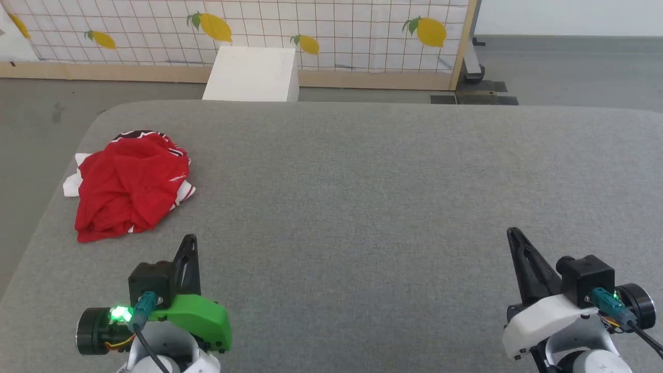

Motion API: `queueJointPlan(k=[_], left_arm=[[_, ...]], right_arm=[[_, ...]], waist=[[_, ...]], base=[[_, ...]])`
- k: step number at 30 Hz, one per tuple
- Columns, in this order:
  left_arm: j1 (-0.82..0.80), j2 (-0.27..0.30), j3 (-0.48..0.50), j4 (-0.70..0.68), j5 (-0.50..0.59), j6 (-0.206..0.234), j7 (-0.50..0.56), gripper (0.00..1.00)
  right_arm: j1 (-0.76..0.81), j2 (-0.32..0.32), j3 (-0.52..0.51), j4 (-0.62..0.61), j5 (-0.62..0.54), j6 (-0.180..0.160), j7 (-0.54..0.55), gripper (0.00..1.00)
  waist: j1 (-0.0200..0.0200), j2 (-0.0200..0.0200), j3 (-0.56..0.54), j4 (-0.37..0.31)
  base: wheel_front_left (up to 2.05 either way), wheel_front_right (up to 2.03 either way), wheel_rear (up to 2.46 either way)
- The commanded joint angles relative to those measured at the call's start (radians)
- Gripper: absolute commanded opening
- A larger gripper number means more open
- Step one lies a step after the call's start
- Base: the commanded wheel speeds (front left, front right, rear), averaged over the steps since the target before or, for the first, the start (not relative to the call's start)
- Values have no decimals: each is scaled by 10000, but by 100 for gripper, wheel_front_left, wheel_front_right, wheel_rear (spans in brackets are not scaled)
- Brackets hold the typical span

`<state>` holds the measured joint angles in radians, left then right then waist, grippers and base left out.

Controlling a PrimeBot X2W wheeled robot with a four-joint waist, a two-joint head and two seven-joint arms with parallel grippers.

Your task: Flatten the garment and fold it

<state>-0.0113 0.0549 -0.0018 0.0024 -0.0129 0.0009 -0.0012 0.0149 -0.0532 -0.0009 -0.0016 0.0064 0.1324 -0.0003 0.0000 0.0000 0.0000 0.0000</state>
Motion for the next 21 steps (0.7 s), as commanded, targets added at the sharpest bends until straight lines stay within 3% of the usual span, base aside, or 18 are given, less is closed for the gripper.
queueJointPlan(k=[1, 21], left_arm=[[113, -47, 18, -24, 129, -9, 12, 0], [113, -47, 18, -24, 129, -9, 12, 0]], right_arm=[[-149, 30, 9, 16, -64, -17, 3, 0], [-149, 30, 9, 16, -64, -17, 3, 0]], waist=[[0, 0, 0, 0], [0, 0, 0, 0]], base=[[0, 0, 0], [0, 0, 0]])
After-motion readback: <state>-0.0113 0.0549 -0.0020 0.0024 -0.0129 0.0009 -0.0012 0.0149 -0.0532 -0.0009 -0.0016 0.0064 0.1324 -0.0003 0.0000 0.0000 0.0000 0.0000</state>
